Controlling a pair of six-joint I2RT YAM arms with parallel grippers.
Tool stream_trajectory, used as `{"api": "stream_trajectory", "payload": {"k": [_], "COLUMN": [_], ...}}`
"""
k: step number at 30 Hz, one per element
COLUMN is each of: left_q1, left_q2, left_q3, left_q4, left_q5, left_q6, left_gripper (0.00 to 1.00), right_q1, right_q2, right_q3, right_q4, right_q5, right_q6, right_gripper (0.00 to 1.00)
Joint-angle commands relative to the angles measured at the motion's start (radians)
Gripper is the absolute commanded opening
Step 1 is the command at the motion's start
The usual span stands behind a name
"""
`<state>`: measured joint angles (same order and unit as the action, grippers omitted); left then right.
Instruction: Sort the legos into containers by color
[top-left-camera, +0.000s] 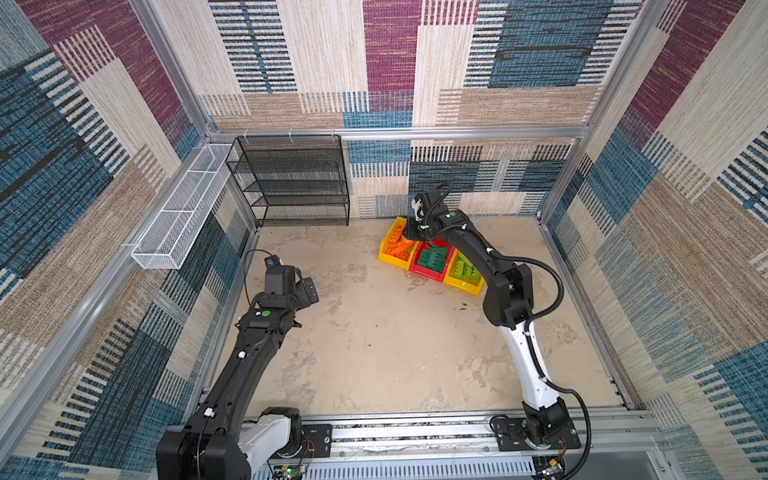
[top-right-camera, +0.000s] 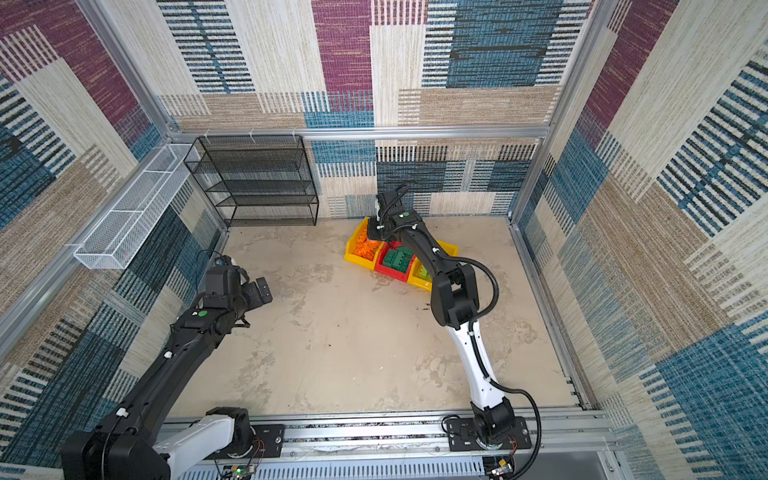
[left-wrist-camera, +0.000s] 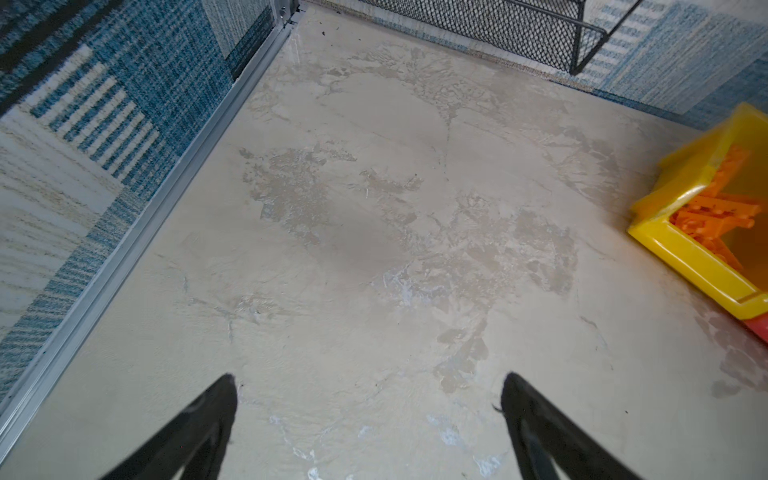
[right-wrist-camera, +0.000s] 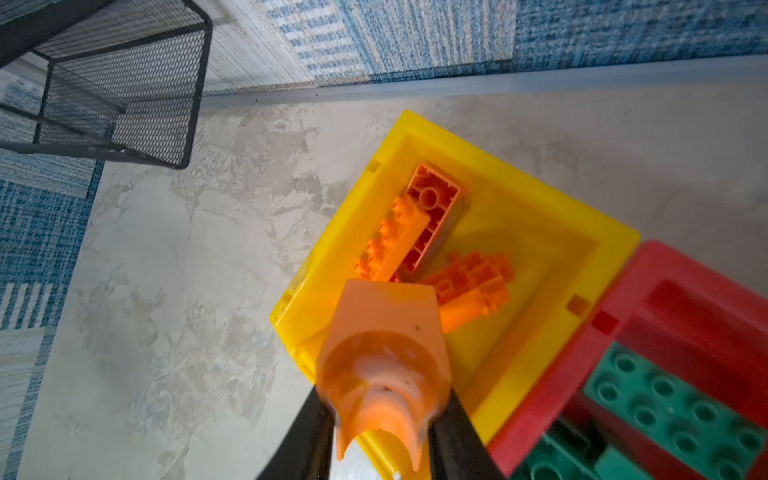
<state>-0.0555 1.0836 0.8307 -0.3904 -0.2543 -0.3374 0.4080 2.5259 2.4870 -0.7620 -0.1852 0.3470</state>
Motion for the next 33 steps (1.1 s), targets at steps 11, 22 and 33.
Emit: {"api": "stream_trajectory", "payload": {"k": [11,22,33], "left_q1": [0.082,0.082,0.081], "left_q2": [-0.107,-0.085,0.274], "left_q3": [-0.211,-0.406,-0.467], "left_q4": [0.332,0.654,1.158], "left_q5": [-0.028,0.016,0.112], "left_q6": [0.096,0.212,0.285], "left_gripper": [1.0,1.0,1.0], "right_q1": [-0.009,-0.043,-0.208], "right_q2": [-0.301,-0.988,-1.269], "right_q3": [-0.364,-1.435,-2.037], "right_q4": [0.254,0.789,1.39], "right_q5": [-0.103,0.17,0.374], "right_q6": [-0.114,-0.169,-0.31], "right_gripper": [1.0,1.0,1.0]}}
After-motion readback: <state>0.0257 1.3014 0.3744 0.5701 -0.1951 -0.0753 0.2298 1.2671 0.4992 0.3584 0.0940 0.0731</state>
